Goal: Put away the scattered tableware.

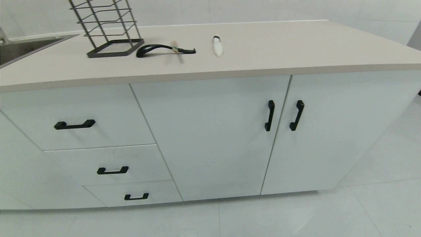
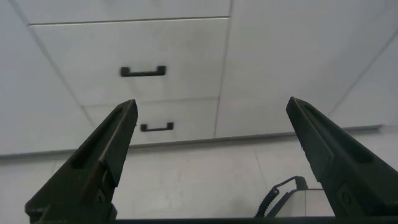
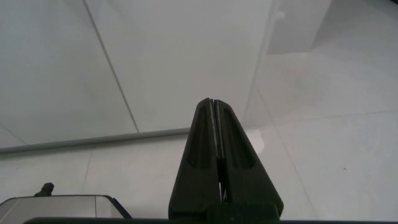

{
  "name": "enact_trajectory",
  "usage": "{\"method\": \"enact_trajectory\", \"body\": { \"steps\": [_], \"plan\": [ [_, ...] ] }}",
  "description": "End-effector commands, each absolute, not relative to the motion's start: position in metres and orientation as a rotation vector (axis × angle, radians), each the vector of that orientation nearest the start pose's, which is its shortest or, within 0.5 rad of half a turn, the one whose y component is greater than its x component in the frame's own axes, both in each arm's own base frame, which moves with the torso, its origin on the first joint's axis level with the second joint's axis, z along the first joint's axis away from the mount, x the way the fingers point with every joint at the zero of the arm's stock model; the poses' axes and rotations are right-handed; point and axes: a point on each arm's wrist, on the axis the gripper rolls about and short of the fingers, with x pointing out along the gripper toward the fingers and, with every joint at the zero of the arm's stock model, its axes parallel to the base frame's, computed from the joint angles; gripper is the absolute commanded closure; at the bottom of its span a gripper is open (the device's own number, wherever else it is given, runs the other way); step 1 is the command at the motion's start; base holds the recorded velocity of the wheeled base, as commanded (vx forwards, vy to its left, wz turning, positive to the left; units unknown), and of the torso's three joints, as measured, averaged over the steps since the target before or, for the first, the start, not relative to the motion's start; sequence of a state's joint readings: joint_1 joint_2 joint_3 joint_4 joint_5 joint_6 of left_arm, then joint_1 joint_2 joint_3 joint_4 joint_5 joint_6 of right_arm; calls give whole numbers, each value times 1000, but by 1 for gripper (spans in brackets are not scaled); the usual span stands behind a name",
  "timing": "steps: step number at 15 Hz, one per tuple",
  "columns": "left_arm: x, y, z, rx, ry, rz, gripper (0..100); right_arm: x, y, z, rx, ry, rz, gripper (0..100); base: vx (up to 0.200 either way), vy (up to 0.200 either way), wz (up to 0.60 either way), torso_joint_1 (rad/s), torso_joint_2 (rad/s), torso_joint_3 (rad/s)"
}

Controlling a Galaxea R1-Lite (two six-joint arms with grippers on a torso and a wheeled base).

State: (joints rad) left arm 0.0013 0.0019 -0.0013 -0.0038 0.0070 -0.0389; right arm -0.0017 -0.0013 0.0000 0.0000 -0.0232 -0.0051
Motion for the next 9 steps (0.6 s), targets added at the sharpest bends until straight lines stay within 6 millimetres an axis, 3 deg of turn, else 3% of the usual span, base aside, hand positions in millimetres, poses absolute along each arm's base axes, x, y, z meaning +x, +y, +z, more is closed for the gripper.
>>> {"method": "enact_trajectory", "body": {
  "steps": [1,5,9],
  "plan": [
    [-23,0,76,-38,-5,9,0,-23,0,75,-5,0,-25,100,0,0,600,-2,2,2],
    [-23,0,76,-38,-3,9,0,-23,0,75,-5,0,-25,100,0,0,0,0,0,0],
    [-23,0,76,-37,-2,11,0,-23,0,75,-5,0,-23,100,0,200,0,2,4,2]
  ]
}}
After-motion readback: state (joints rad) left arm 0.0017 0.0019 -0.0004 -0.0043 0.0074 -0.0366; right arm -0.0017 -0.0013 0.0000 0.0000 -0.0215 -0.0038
